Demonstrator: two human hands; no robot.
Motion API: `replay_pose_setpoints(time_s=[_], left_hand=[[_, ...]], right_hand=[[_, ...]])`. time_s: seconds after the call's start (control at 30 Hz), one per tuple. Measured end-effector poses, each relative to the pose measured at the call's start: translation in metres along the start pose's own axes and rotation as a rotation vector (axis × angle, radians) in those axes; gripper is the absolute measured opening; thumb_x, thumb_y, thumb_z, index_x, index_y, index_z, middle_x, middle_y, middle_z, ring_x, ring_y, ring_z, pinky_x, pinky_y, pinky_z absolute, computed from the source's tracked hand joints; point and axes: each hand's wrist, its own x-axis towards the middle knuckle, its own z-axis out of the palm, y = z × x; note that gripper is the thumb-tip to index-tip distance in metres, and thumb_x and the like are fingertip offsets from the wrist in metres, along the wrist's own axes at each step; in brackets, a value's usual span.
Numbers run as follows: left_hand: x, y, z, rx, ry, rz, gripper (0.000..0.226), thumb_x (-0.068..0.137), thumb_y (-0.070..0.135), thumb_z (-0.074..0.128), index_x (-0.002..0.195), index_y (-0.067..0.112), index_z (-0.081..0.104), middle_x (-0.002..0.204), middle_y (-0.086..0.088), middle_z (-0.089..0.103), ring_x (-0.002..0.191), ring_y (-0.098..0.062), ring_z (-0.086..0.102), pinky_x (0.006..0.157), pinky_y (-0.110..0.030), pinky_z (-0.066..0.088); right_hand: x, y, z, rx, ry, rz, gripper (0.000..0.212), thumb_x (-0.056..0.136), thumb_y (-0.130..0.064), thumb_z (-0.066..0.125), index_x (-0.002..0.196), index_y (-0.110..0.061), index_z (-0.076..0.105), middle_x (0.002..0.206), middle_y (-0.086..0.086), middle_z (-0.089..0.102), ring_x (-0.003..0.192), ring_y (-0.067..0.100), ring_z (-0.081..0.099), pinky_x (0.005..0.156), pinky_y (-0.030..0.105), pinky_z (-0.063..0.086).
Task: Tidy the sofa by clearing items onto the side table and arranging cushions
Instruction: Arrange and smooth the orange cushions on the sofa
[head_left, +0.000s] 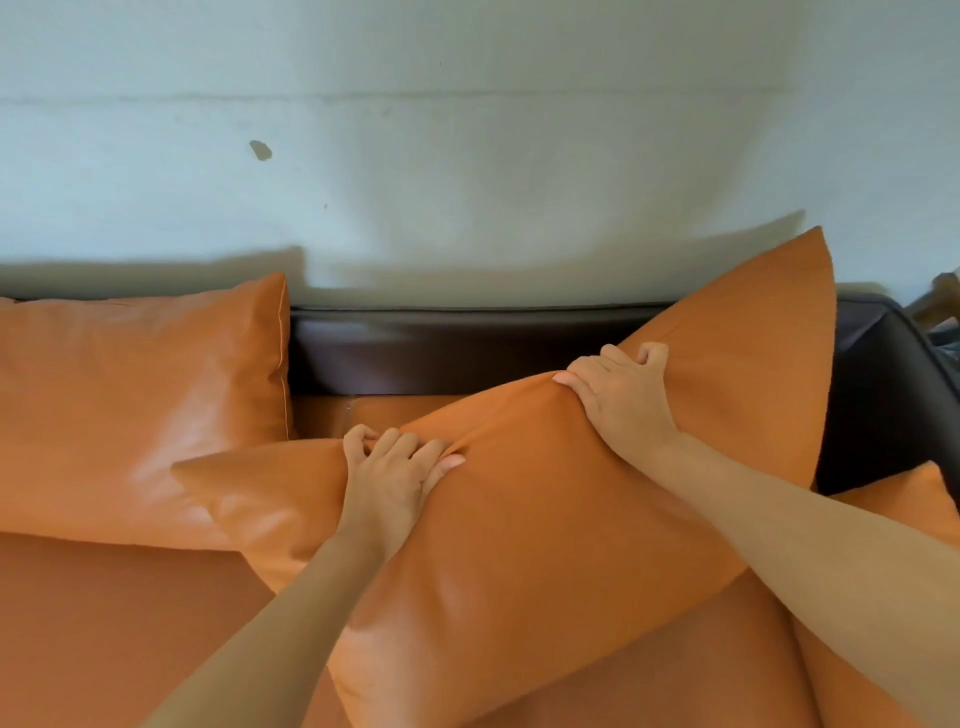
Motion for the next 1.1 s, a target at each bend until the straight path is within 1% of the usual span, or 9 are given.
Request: replay_pose_setpoints(time_s=[0.1,0.2,0.33,0.4,0.5,0.57,0.67,0.9,1.1], left_hand=[[0.021,-0.016,-0.010,-0.066,-0.019,0.040,0.064,0.102,0.055,0.021,0.096,0.020,0.074,0.081,0.003,0.067,0.081,-0.023,0.062,0.088,-0.044,0.029],[0.054,-0.033,-0.019,-0.122,-0.193,0.013,0.076,0.096,0.066,0.012,0.109,0.022,0.072,0.109,-0.001,0.070,0.106,-0.025,0.061,0.094,-0.042,0.021],[0.093,-0.021,-0.009,-0.042,-0.395,-0.284,0.048,0.103,0.050,0.021,0.144,0.035,0.041,0.161,0.001,0.017,0.149,-0.016,0.006,0.111,-0.048,-0.006],[0.096,-0.013,0.000,-0.016,-0.425,-0.388,0.050,0.104,0.046,0.019,0.153,0.034,0.018,0.163,0.002,-0.005,0.149,-0.017,-0.010,0.114,-0.056,-0.005],[0.082,-0.017,0.013,0.031,-0.512,-0.366,0.069,0.096,0.066,0.012,0.151,0.036,-0.016,0.159,0.005,-0.027,0.146,-0.019,-0.024,0.110,-0.065,-0.010],[0.070,-0.023,0.017,0.036,-0.533,-0.314,0.075,0.087,0.077,0.006,0.144,0.043,-0.030,0.152,0.007,-0.041,0.142,-0.020,-0.033,0.104,-0.070,-0.016],[0.062,-0.028,0.026,0.039,-0.533,-0.263,0.082,0.074,0.089,-0.001,0.137,0.050,-0.035,0.145,0.007,-0.050,0.139,-0.022,-0.038,0.101,-0.077,-0.014],[0.078,-0.039,0.057,0.078,-0.518,-0.266,0.088,0.062,0.091,-0.008,0.137,0.052,-0.034,0.146,0.008,-0.049,0.139,-0.024,-0.039,0.098,-0.080,-0.013],[0.108,-0.059,0.068,0.091,-0.579,-0.254,0.087,0.067,0.094,0.001,0.138,0.055,-0.030,0.151,0.010,-0.041,0.140,-0.021,-0.038,0.099,-0.079,-0.013]], right_hand=[[0.006,-0.002,-0.014,0.023,0.056,0.044,0.037,0.100,-0.031,0.037,0.076,-0.020,0.063,0.068,-0.009,0.060,0.067,0.016,0.050,0.073,0.037,0.020],[0.013,-0.006,-0.017,0.004,0.034,0.086,0.037,0.101,-0.033,0.037,0.077,-0.021,0.063,0.069,-0.010,0.060,0.070,0.017,0.050,0.073,0.037,0.019],[0.029,-0.014,-0.003,0.001,-0.148,0.331,0.030,0.102,-0.033,0.038,0.095,-0.025,0.066,0.089,-0.008,0.062,0.093,0.018,0.049,0.080,0.038,0.016],[0.030,-0.014,0.005,0.048,-0.315,0.456,0.032,0.103,-0.036,0.035,0.126,-0.027,0.054,0.128,-0.004,0.055,0.122,0.016,0.039,0.093,0.044,0.015],[0.012,-0.012,0.008,0.043,-0.442,0.286,0.057,0.098,-0.055,0.030,0.150,-0.034,0.020,0.161,-0.005,0.005,0.147,0.021,0.004,0.106,0.060,0.010],[-0.004,-0.012,0.009,-0.007,-0.515,0.128,0.065,0.092,-0.070,0.021,0.150,-0.044,0.011,0.161,-0.010,-0.012,0.147,0.029,-0.012,0.107,0.070,0.001],[-0.013,-0.010,0.018,-0.137,-0.554,0.029,0.078,0.082,-0.084,0.020,0.150,-0.047,0.012,0.162,-0.009,-0.005,0.145,0.040,-0.012,0.100,0.079,-0.002],[0.003,-0.003,0.045,-0.206,-0.563,0.023,0.085,0.075,-0.089,0.020,0.149,-0.048,0.014,0.161,-0.010,0.008,0.144,0.046,-0.005,0.096,0.083,0.001],[0.031,0.001,0.060,-0.207,-0.611,0.096,0.084,0.069,-0.093,0.005,0.143,-0.057,-0.013,0.159,-0.017,-0.012,0.142,0.046,-0.018,0.094,0.081,-0.007]])
